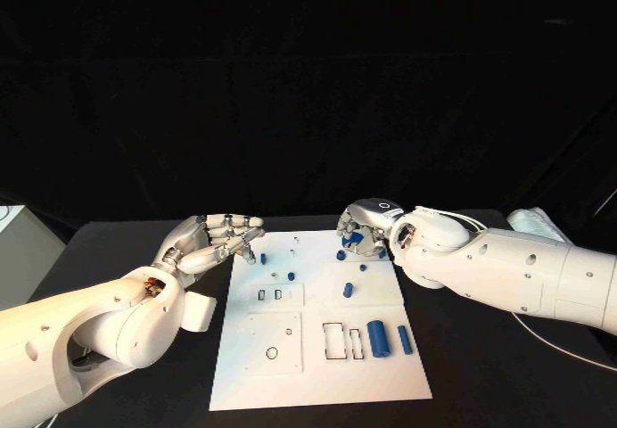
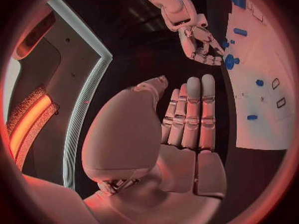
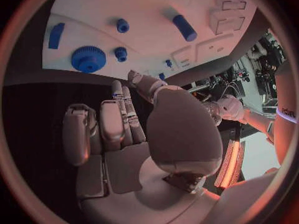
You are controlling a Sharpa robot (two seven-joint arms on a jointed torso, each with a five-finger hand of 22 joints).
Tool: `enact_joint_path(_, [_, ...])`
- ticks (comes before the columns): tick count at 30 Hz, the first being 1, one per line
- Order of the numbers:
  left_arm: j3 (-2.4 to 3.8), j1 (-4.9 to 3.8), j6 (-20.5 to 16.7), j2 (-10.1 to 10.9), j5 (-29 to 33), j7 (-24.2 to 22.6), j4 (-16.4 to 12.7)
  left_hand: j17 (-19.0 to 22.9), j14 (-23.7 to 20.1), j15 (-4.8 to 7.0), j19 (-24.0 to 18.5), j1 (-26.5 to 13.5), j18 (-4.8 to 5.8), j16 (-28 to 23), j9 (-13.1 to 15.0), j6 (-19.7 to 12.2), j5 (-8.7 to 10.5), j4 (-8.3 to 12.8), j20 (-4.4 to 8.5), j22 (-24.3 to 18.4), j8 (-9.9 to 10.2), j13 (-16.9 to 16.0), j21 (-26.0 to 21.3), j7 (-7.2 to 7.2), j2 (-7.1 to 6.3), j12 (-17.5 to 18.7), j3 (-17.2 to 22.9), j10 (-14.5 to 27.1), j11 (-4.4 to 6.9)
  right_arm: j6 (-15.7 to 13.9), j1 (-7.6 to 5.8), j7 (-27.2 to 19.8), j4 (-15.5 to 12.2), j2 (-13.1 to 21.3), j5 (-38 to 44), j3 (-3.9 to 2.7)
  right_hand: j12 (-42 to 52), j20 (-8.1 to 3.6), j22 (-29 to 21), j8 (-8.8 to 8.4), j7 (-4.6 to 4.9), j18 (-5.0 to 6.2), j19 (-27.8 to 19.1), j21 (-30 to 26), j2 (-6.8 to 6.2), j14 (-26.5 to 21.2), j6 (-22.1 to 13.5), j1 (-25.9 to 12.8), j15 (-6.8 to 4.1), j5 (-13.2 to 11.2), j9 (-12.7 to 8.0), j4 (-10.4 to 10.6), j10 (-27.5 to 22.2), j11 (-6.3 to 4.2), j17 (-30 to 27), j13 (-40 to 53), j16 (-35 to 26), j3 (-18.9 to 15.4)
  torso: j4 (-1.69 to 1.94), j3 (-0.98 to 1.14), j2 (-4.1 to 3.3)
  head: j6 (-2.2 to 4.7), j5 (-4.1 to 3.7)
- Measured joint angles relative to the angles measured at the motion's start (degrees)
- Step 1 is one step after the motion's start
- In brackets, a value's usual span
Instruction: Assemble the parts on the task board
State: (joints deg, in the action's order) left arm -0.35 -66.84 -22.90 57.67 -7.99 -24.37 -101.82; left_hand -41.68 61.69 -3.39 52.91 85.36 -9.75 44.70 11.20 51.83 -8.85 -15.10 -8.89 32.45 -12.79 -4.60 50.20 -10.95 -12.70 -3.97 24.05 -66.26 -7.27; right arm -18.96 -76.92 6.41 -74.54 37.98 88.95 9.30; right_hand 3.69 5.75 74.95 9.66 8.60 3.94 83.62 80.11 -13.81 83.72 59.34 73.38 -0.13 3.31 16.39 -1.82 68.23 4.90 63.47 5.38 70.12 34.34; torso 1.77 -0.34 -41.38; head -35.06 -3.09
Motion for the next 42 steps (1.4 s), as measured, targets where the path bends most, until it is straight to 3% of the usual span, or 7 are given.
enact_joint_path(7, [0.00,-0.23,0.1,0.2,0.0,0.2,-0.4,-0.1,0.0,0.00,0.0,0.0,0.00,0.0,0.1,0.0,0.00,0.0,0.00,0.1,0.0,0.0,0.3,0.00,0.00,0.0,0.0,0.0,0.00,1.2,0.60,1.3,1.6,-0.8,1.3,0.12,0.0,0.00,0.0,0.00,0.00,0.00,0.0,0.2,0.00,0.0,0.0,0.0,0.00,0.0,0.1,0.2,-0.8,0.20,0.4,0.0,0.8,-0.2,0.24,-0.15,-0.36,-0.29,-0.05])
enact_joint_path(15, [0.00,-0.42,0.1,0.5,0.0,0.4,-0.5,-0.1,0.0,0.00,0.0,0.0,0.00,0.0,0.1,0.0,0.00,-0.2,0.00,0.1,0.0,0.0,0.3,-0.04,0.00,0.0,0.2,0.2,-0.22,2.1,0.94,2.0,1.9,-1.2,2.0,0.17,0.0,0.00,0.0,0.00,0.00,0.01,0.0,0.5,0.00,0.0,0.0,0.0,0.00,0.0,0.3,0.3,-1.0,-0.01,0.7,0.0,1.2,-0.3,0.25,-0.12,-0.62,-0.51,0.12])
enact_joint_path(18, [0.00,-0.47,0.1,0.6,0.1,0.4,-0.5,-0.1,-0.2,-0.21,-0.2,-0.2,0.00,0.3,0.1,-0.3,0.00,-0.2,-0.20,0.4,0.2,0.0,0.7,-0.32,-0.22,0.0,0.2,0.3,-0.34,2.4,0.96,2.2,1.7,-1.3,2.1,0.17,0.0,0.00,0.0,0.29,-0.17,-0.89,0.0,1.6,0.00,0.0,0.2,0.0,0.00,0.0,0.5,0.3,-1.0,-0.01,1.5,0.3,2.1,-0.3,0.29,-0.11,-0.71,-0.57,0.10])
enact_joint_path(42, [0.01,-0.96,0.1,0.9,0.1,0.8,-0.6,0.0,-0.4,-0.41,-0.2,-0.2,0.01,0.3,0.1,-0.3,0.00,-0.2,-0.21,0.5,0.3,0.0,0.9,-0.31,-0.21,0.0,0.2,0.4,-0.42,3.2,1.61,2.3,3.4,-2.9,2.2,0.18,0.0,0.00,0.0,0.52,-0.34,-0.89,0.0,1.6,0.00,0.0,0.4,0.0,0.00,0.0,0.8,0.9,-1.0,-0.02,1.6,0.5,2.6,-0.1,0.59,-0.04,-1.53,-0.26,0.47])
